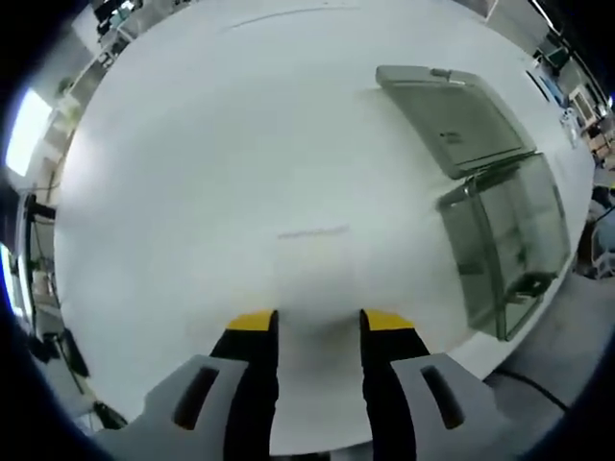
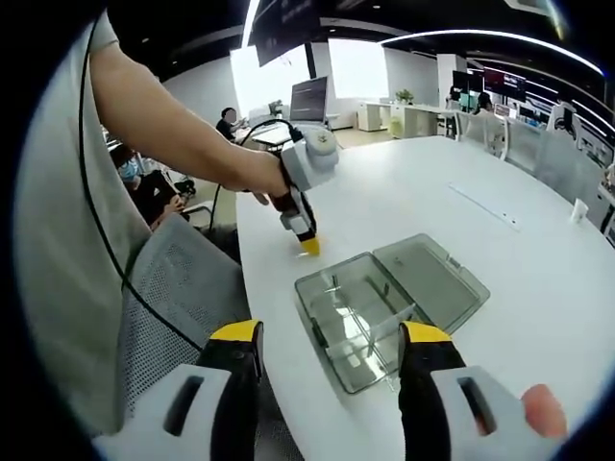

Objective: Insert the divider into the dual guide fixture by aligning both edges with the guide slots and pushing it downward to the bottom, including one-sided entry, uneven engagement, binding, and posture correction.

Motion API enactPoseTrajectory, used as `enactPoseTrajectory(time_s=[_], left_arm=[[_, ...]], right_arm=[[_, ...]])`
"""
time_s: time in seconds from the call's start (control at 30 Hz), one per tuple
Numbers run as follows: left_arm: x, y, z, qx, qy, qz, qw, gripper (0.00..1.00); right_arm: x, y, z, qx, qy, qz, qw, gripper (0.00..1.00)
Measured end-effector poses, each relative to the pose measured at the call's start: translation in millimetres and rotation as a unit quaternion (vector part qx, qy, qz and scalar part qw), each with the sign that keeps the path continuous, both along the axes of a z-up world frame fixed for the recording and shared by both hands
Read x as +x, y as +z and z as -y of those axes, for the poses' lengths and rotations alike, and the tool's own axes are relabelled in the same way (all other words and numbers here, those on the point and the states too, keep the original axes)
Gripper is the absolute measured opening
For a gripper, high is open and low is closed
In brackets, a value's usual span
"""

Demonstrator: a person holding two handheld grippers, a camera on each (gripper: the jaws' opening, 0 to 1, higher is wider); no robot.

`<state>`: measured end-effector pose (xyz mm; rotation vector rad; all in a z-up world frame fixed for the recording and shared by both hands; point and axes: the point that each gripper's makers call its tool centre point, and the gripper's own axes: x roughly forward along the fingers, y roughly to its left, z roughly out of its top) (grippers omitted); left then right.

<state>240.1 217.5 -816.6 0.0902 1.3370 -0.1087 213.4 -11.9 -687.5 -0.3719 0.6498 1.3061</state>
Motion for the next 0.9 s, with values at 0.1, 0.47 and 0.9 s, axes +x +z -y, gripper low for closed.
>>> enactPoseTrajectory(time_s=[0.1,0.47,0.9], left_arm=[[-0.1,1.5,0.2,-0.007,-0.004,0.002,1.0000,0.30],[0.5,1.7,-1.5,-0.008,-0.031,0.007,0.9995,0.29],[-3.3,8.3,-0.9,-0.031,-0.036,0.015,0.9988,0.28]], right_arm=[[-0.3,0.8,-0.3,0.001,0.000,0.000,1.0000,0.54],[-0.8,1.8,1.0,0.000,-0.002,0.002,1.0000,0.54],[-1.2,4.7,0.8,-0.001,-0.003,0.006,1.0000,0.54]])
